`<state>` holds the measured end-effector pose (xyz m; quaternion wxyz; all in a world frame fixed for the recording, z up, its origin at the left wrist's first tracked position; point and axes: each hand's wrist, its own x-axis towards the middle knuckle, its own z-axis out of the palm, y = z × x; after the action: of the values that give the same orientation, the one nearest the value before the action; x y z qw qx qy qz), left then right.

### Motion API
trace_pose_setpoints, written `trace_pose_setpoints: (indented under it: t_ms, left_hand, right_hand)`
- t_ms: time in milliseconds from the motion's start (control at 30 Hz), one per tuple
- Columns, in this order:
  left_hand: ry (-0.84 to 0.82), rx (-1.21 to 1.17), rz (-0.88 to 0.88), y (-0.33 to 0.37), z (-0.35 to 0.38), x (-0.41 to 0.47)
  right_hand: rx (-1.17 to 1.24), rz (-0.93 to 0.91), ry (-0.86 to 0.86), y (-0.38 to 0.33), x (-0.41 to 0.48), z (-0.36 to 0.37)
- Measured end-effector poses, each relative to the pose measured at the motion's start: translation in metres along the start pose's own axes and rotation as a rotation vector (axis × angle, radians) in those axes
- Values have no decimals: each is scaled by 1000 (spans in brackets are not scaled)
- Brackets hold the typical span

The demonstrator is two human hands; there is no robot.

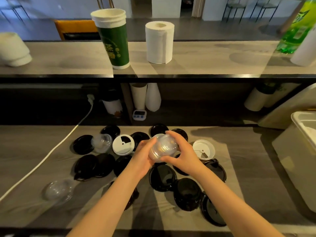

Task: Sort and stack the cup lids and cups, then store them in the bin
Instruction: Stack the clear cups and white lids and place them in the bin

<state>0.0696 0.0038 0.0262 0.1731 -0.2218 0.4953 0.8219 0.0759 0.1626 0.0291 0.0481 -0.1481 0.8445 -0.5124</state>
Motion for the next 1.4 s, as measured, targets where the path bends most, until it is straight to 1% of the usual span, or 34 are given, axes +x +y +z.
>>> trace_pose_setpoints:
  t_ms: [167,267,333,433,500,567,667,700,767,833,933,1067,1167,1267,1333,1400]
  left_hand:
    - [17,-14,13,-5,-25,-13]
    - [11,16,33,-8,-39,-20]
    - [45,91,52,-11,-49,-24]
    - [103,326,84,-13,-64,-29]
    - [146,434,108,-12,-74,-34]
    - [234,553,207,-11,-88,-38]
    - [491,945,397,-4,-118,-40]
    - [577,1060,418,-1,-130,-42]
    - [718,1198,412,8,-156,-48]
    - [819,1262,333,14,-185,-54]
    - [892,1258,117,15,-225,-60]
    - [886,1118,-8,8,-258,-60]
    - [830,962,-32,-2,-266,-57]
    - [850,890,-17,-6,-264,-53]
    - [851,837,-37,-7,-263,-52]
    - [878,825,-40,-8,-261,-53]
  right_hand:
    - [88,79,-100,-6,-4,20]
    - [113,106,-171,-11,-4,33]
    - [105,88,-174,-14,-5,43]
    - [87,90,-153,-14,-4,57]
    - [78,88,-162,-14,-4,65]
    - [64,79,-165,-16,-3,73]
    - [70,86,-182,-24,3,86]
    - [73,92,-198,-26,6,90]
    - [69,98,-235,-33,12,100]
    - [72,107,-271,-39,16,110]
    - [88,120,-298,-47,20,124]
    - [156,132,-335,-52,19,134]
    - [164,134,-362,-51,17,135]
    - [170,150,-361,-50,19,133]
    - [182,170,-357,-49,20,131]
    - [179,184,-362,-48,21,130]
